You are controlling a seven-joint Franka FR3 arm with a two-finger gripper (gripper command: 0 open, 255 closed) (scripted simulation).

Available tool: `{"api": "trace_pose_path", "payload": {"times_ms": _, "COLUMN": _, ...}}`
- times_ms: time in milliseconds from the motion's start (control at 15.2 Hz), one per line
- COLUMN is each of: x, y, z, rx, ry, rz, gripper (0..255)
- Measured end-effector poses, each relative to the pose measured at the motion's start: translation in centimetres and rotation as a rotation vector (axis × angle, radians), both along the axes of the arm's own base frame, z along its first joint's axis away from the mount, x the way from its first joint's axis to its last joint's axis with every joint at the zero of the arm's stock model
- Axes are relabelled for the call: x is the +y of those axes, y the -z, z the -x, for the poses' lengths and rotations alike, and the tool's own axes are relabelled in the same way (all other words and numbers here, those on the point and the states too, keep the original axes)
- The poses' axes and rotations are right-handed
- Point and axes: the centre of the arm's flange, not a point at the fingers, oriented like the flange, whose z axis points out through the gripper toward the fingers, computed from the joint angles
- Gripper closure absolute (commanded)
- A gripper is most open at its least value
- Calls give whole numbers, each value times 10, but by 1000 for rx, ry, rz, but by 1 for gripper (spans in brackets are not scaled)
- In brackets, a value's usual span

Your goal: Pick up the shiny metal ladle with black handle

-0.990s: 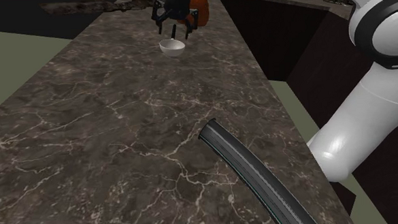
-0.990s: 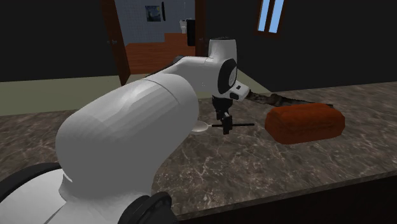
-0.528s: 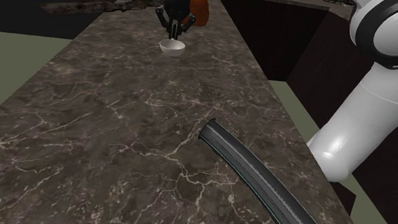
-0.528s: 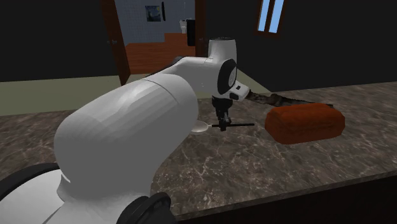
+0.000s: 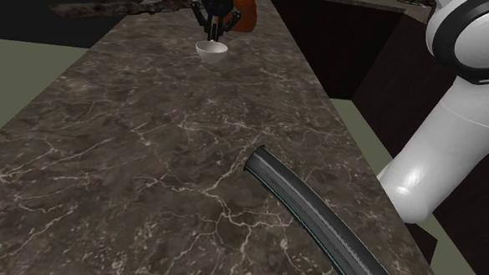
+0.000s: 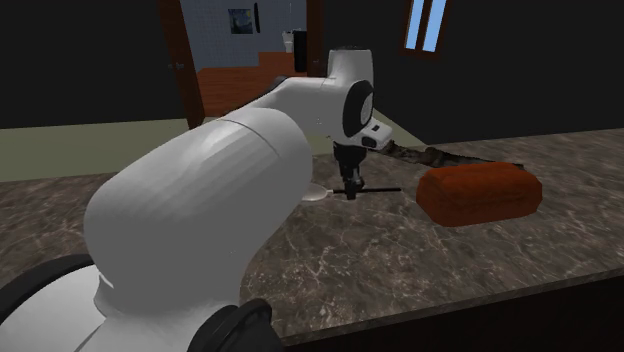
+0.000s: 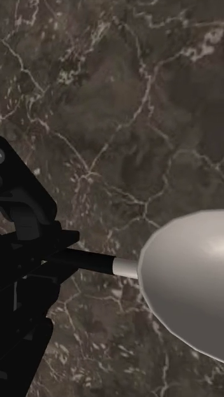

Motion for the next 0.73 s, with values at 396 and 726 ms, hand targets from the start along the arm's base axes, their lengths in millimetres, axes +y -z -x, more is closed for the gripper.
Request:
{"api": "trace_pose_path", "payload": {"times_ms": 396, "x": 0, "y": -32, "z": 0, "rx": 0, "ry": 0, "rz": 0, "gripper": 255}}
{"api": "trace_pose_path", "payload": {"times_ms": 726, "x": 0, "y": -55, "z": 0, "rx": 0, "ry": 0, "rz": 0, "gripper": 255}}
